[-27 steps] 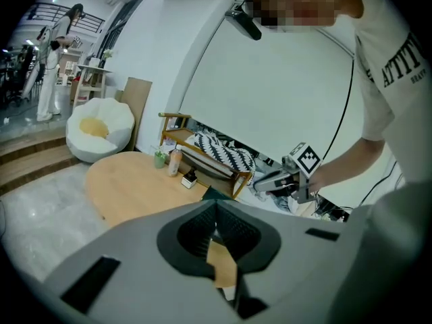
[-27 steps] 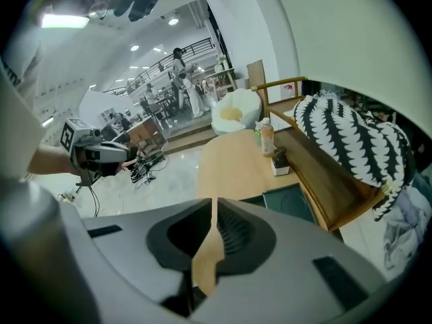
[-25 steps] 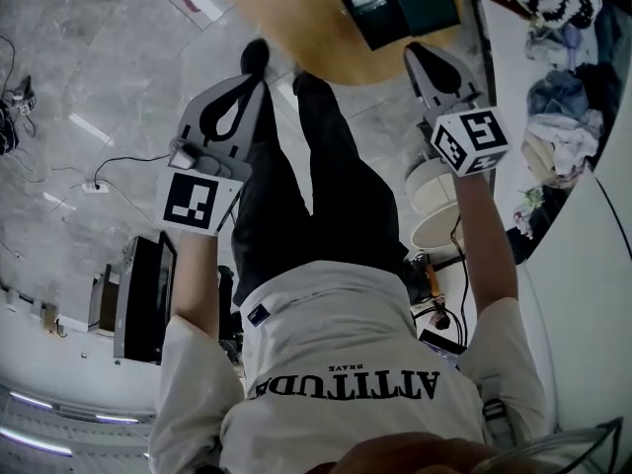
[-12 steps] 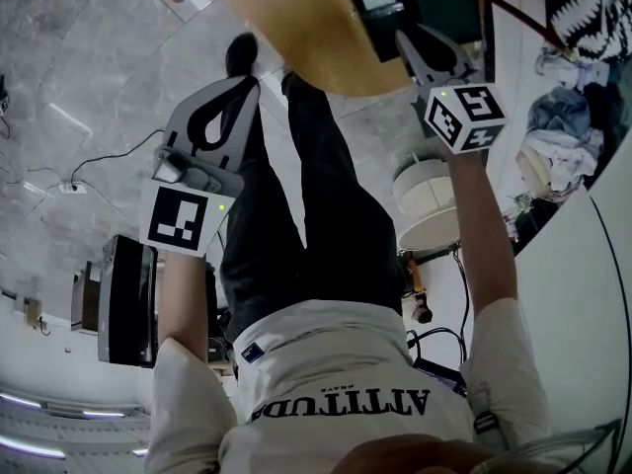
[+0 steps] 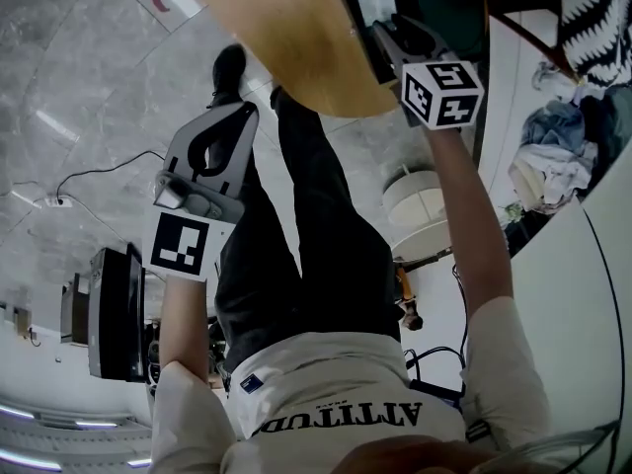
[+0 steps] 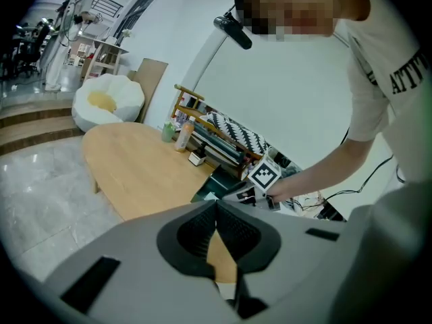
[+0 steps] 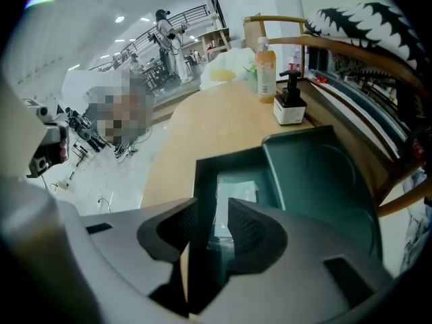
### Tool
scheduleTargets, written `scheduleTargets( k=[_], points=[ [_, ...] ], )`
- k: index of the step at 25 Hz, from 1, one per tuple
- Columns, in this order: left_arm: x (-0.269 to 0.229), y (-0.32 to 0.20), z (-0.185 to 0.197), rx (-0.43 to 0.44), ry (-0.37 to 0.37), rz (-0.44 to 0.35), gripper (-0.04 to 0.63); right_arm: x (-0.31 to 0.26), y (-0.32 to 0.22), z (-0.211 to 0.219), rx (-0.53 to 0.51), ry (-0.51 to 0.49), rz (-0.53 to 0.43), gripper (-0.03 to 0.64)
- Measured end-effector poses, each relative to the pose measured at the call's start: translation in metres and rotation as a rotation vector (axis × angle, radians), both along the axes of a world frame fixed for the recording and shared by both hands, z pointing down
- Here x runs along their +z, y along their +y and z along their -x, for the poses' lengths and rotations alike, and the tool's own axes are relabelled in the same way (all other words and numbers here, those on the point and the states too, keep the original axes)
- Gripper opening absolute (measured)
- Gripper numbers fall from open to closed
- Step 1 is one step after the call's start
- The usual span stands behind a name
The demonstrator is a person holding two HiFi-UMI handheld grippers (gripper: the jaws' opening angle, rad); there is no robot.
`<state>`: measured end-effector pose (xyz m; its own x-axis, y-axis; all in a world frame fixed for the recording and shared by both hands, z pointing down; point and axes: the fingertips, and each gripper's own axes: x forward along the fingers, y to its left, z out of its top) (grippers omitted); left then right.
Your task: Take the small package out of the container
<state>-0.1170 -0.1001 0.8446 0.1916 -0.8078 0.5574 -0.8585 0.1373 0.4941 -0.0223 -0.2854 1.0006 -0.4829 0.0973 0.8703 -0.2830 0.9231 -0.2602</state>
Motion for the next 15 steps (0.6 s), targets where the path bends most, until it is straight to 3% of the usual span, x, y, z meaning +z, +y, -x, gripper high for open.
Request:
scheduleTargets(
  k=[15],
  points=[
    [0.036, 0.022, 0.007, -0.05, 0.037, 0.03, 0.021, 0.071, -0.004, 0.007, -0.042, 0.174, -0.012, 0.244]
  ],
)
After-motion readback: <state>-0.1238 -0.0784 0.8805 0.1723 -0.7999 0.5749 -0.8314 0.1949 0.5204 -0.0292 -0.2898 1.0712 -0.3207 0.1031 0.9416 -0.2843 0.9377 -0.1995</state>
